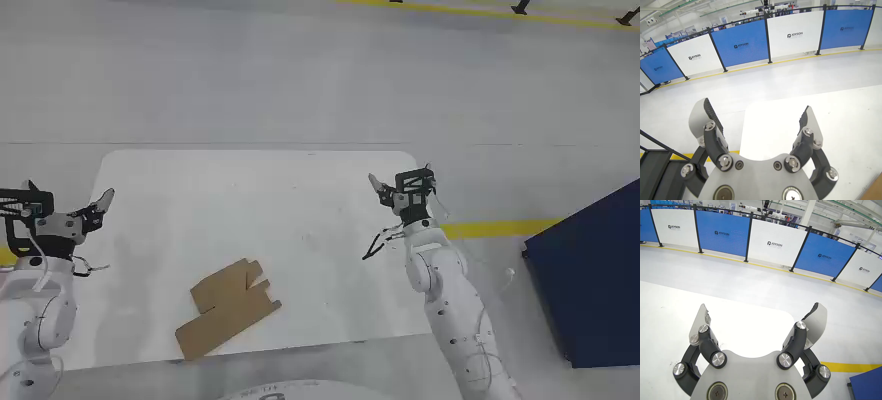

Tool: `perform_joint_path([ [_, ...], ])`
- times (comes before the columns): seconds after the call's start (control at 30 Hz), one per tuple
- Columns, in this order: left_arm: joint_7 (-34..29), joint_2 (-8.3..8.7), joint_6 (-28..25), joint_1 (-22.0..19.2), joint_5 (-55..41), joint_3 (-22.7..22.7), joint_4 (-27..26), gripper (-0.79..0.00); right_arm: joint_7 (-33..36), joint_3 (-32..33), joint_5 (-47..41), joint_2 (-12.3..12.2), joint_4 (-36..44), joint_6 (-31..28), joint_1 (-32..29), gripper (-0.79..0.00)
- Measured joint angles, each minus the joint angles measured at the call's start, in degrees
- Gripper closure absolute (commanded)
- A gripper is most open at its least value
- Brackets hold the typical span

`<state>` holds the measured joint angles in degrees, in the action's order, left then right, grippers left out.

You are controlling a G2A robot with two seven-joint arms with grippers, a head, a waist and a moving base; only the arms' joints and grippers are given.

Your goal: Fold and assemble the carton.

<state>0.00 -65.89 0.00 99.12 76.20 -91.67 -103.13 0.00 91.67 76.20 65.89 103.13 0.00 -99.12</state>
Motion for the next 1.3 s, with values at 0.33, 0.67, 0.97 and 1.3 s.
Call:
perform_joint_path([
  [0.33, 3.63, 0.27, -1.86, 1.91, 4.05, 1.91, -2.51, -0.785, 0.0, 0.0, 0.0, 0.0, 0.0, 0.0, 0.0, -0.785],
  [0.67, 14.39, 0.99, -4.04, 8.38, 23.93, 2.6, -4.29, -0.785, 0.0, 0.0, 0.0, 0.0, 0.0, 0.0, 0.0, -0.785],
  [0.97, 15.96, 1.58, -14.02, 4.59, 26.88, 7.22, -0.32, -0.785, 0.0, 0.0, 0.0, 0.0, 0.0, 0.0, 0.0, -0.785],
  [1.3, 12.51, 0.25, -21.26, -10.06, 38.82, 20.76, 13.73, -0.785, 0.0, 0.0, 0.0, 0.0, 0.0, 0.0, 0.0, -0.785],
])
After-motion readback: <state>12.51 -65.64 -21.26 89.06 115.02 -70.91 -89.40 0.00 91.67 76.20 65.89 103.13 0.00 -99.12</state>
